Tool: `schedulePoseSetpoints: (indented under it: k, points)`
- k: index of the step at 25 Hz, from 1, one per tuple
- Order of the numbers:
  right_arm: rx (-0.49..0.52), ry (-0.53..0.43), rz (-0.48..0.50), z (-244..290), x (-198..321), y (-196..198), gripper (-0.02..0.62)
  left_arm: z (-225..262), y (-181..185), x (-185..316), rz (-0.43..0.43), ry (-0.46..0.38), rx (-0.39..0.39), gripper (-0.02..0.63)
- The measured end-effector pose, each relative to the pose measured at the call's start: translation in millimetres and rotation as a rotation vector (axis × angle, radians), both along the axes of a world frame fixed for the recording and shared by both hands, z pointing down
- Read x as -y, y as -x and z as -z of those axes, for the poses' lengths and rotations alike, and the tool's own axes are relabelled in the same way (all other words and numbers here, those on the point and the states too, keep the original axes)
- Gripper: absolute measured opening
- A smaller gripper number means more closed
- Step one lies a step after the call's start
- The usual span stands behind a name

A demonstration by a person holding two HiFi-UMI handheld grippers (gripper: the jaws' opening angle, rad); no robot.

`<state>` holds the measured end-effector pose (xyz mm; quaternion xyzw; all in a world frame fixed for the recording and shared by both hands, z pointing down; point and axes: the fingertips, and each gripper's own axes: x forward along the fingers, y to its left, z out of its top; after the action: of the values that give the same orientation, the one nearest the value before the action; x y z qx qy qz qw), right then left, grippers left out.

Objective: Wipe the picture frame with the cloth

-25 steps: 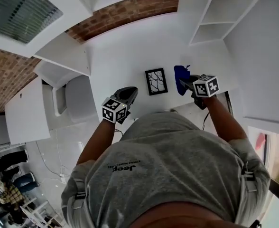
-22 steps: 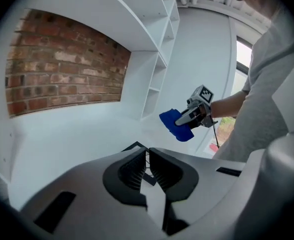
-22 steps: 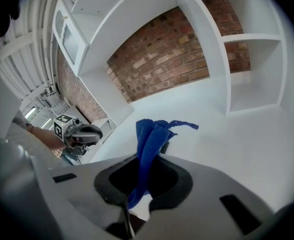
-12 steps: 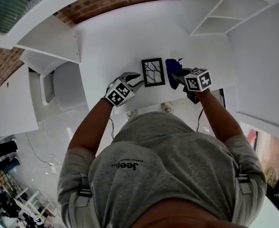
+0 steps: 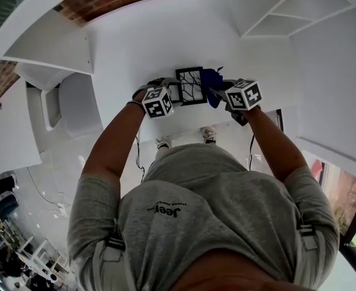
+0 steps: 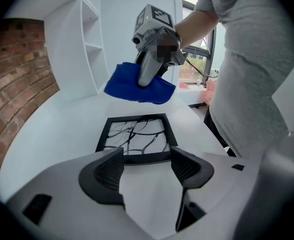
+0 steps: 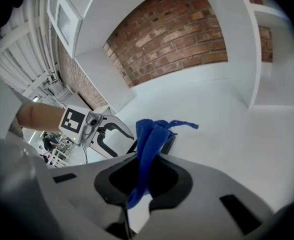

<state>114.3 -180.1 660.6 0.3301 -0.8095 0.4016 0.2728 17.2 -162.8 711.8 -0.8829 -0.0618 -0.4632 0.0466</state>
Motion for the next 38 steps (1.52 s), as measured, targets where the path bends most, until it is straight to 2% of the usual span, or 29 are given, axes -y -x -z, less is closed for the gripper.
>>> schedulePoseSetpoints:
  k: [2, 6, 11, 17, 25, 29, 38]
  points:
    - [-0.003, 0.005, -0.001, -3, -1, -1, 0.051, -7, -1, -4, 0.007, 0.026, 0.011, 0.293]
    - [-0.010, 0.012, -0.003, -8, 0, -2, 0.051, -11, -7, -6, 0.098, 0.097, -0.003, 0.293]
    - [-0.031, 0.006, 0.004, -11, 11, -1, 0.051, -12, -10, -5, 0.150, 0.099, 0.007, 0.293]
    - [-0.124, 0.015, -0.012, -18, 41, -3, 0.051, -13, -12, -4, 0.157, 0.107, 0.078, 0.295]
    - [-0.205, 0.118, -0.056, -45, 64, -5, 0.051, -14, -11, -2, 0.162, 0.110, 0.100, 0.296]
    - [-0.240, 0.139, -0.041, -54, 58, -4, 0.051, -14, -12, -3, 0.162, 0.111, 0.098, 0.296]
    - [-0.246, 0.180, -0.038, -55, 36, -6, 0.051, -13, -12, -4, 0.158, 0.111, 0.101, 0.296]
